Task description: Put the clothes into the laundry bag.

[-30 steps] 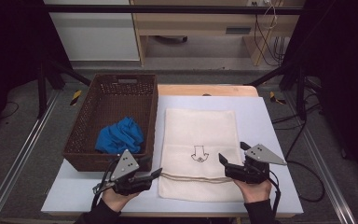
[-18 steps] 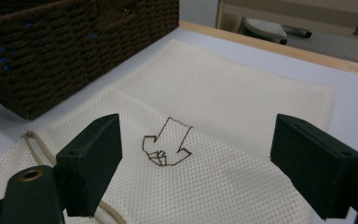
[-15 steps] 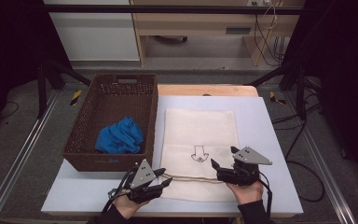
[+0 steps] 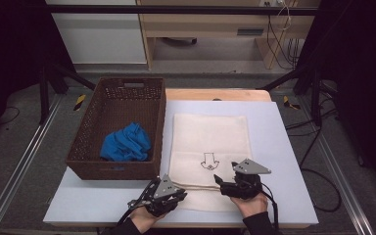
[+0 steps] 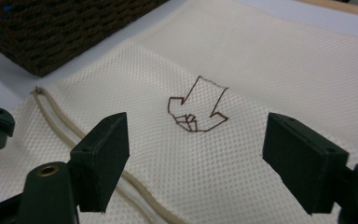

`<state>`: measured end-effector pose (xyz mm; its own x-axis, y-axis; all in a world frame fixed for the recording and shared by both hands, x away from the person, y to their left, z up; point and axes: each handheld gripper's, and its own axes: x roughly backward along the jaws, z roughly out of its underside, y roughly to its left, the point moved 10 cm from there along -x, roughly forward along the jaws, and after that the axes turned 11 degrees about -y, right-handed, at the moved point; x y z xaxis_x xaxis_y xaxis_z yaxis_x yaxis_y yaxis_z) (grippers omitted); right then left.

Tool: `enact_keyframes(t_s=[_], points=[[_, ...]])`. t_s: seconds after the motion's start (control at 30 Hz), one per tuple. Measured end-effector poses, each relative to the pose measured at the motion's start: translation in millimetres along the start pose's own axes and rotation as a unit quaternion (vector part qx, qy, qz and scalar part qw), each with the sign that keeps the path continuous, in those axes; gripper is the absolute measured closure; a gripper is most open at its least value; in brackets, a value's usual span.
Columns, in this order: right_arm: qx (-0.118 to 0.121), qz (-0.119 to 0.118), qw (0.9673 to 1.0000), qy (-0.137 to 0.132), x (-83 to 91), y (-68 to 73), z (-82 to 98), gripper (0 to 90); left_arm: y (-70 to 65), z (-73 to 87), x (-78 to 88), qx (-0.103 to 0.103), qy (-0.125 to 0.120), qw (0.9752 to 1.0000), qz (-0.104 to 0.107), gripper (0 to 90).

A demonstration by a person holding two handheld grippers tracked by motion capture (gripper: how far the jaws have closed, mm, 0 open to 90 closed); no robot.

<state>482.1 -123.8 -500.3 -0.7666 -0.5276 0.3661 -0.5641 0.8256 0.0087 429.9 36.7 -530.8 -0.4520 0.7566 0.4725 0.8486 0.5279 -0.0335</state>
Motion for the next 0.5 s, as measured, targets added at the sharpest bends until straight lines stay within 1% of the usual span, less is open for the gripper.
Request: enact_keyframes(t_s=[0.03, 0.1, 0.17, 0.23, 0.27, 0.33, 0.37, 0.4, 0.43, 0.5], points=[[-0.003, 0.000, 1.0000, 0.007, -1.0, 1.9, 2.6, 25.0, -0.7, 1.8, -1.6, 0.000, 0.004, 1.0000, 0.002, 84.7], [-0.001, -0.014, 0.9998, 0.014, -3.9, 6.5, 6.5, 28.2, -1.7, 4.7, -4.4, -0.002, 0.008, 1.0000, 0.003, 87.0], [0.003, -0.018, 0.9996, 0.023, -6.5, 10.5, 10.4, 29.2, -2.7, 7.9, -6.8, -0.002, 0.012, 0.9999, 0.004, 88.8], [0.006, -0.022, 0.9994, 0.028, -7.7, 12.4, 12.3, 30.2, -3.5, 9.3, -7.9, -0.002, 0.015, 0.9999, 0.007, 89.0], [0.006, -0.027, 0.9989, 0.037, -10.3, 16.4, 16.2, 32.5, -4.5, 11.5, -9.9, -0.002, 0.017, 0.9998, 0.008, 89.0], [0.006, -0.034, 0.9983, 0.046, -12.5, 18.4, 19.9, 34.4, -4.3, 13.8, -11.2, -0.004, 0.021, 0.9997, 0.011, 89.1], [0.007, -0.036, 0.9980, 0.052, -13.6, 19.1, 22.2, 35.6, -4.3, 14.6, -11.9, 0.002, 0.020, 0.9997, 0.013, 89.1], [0.007, -0.036, 0.9980, 0.052, -13.6, 19.1, 22.2, 35.6, -4.3, 14.6, -11.9, 0.002, 0.020, 0.9997, 0.013, 89.1], [0.008, -0.038, 0.9971, 0.065, -16.3, 20.5, 27.8, 36.7, -3.3, 14.8, -12.0, 0.003, 0.019, 0.9997, 0.014, 89.1], [0.008, -0.040, 0.9967, 0.070, -17.2, 21.5, 29.7, 37.3, -3.1, 14.9, -12.2, 0.003, 0.019, 0.9997, 0.013, 89.1]])
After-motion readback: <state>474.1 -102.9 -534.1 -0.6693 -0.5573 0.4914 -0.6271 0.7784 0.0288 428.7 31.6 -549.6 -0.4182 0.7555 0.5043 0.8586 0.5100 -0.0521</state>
